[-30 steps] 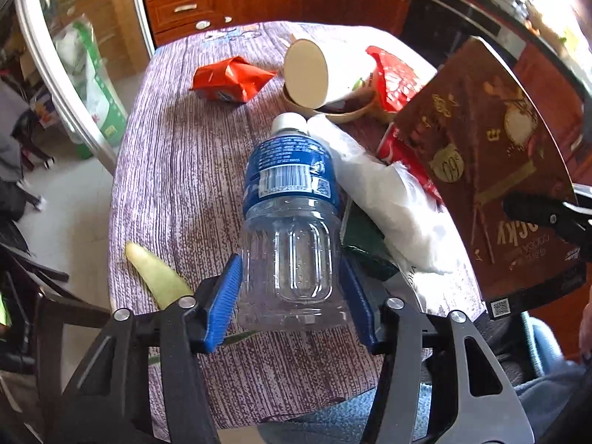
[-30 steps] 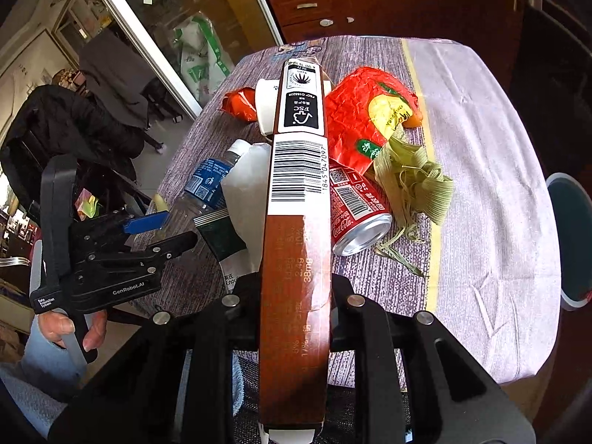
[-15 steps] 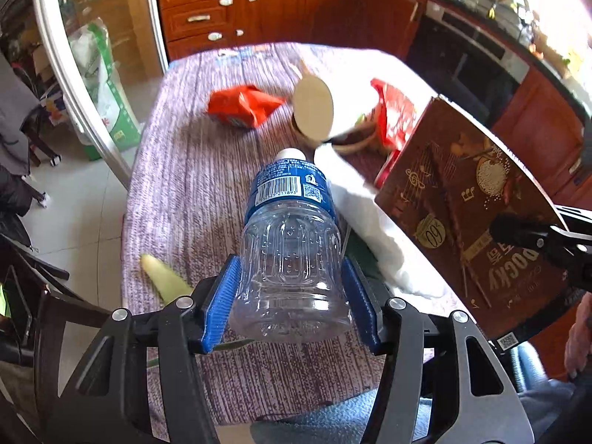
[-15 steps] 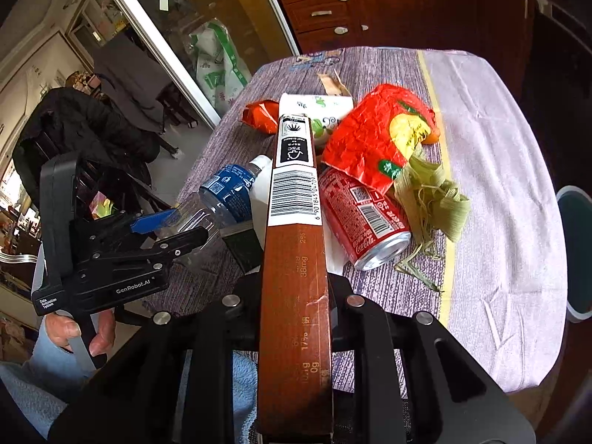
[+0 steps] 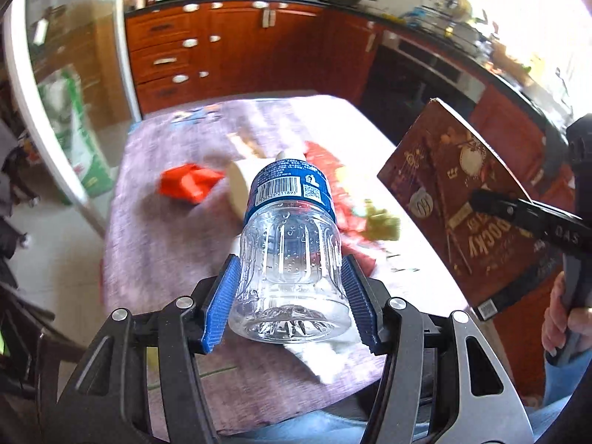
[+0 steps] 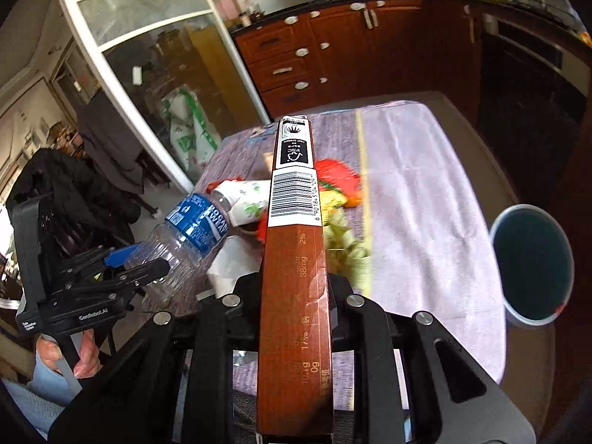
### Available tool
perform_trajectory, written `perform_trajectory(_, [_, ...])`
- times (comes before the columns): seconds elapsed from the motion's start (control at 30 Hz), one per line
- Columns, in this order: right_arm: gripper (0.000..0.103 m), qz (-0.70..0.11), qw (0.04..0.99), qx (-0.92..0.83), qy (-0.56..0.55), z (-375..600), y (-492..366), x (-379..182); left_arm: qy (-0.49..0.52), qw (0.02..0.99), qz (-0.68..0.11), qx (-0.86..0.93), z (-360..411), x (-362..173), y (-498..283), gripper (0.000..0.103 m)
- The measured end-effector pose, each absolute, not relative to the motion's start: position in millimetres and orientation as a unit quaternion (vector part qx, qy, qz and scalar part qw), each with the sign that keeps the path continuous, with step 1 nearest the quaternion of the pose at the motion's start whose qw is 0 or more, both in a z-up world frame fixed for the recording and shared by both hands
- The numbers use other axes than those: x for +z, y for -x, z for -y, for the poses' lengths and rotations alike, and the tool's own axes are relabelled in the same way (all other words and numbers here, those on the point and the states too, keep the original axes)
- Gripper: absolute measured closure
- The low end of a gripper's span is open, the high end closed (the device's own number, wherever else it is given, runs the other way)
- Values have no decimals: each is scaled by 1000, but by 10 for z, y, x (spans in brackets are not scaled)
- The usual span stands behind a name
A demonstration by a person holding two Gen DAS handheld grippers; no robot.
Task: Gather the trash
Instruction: 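Grasp the clear water bottle with the left gripper while the right gripper holds the box, then drop the box into the teal bin with the right gripper while the left gripper drops the bottle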
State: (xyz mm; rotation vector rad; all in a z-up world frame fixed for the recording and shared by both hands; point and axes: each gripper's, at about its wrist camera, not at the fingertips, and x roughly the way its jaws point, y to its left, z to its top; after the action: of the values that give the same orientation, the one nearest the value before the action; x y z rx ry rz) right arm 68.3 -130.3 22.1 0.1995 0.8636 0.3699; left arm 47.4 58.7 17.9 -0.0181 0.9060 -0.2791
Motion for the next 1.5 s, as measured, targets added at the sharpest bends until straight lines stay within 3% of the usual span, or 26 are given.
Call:
perform_trajectory(0.23, [83,-400,903,39,-152,2645,-581,126,-48,872,-433,-222,468,245,-825,46])
perform_trajectory(0.47, [83,-435,873,-41,-217,3811,-780,-522,-110,839,-448,-290,1700,69,-1192,46])
perform_trajectory(0.83, [79,-500,807,17,-314,4304,-1572,-1538,-147,798,-497,-309,2690,-424,-1741,45])
perform_trajectory(0.87, [72,-501,804,15,-318,4337,-1611,-1577,-148,794,-501,-309,2741,-471,-1790,45])
perform_trajectory(0.9, [52,-502,802,12,-322,4383,-1638,-1602,-149,792,-505,-309,2778,-504,-1825,45])
perform_trajectory(0.93, [44,-503,800,4,-326,4432,-1653,-1621,-150,790,-507,-310,2818,-530,-1847,45])
perform_trajectory(1.03, [41,-497,806,-7,-321,4520,-1651,-1575,-156,783,-514,-313,2938,-622,-1919,45])
perform_trajectory(1.13, [29,-495,808,-23,-319,4583,-1563,-1519,-164,776,-520,-317,3046,-725,-1985,45])
perform_trajectory(1.5, [15,-484,807,-78,-330,4786,-1321,-1419,-203,757,-525,-331,3393,-985,-1978,45])
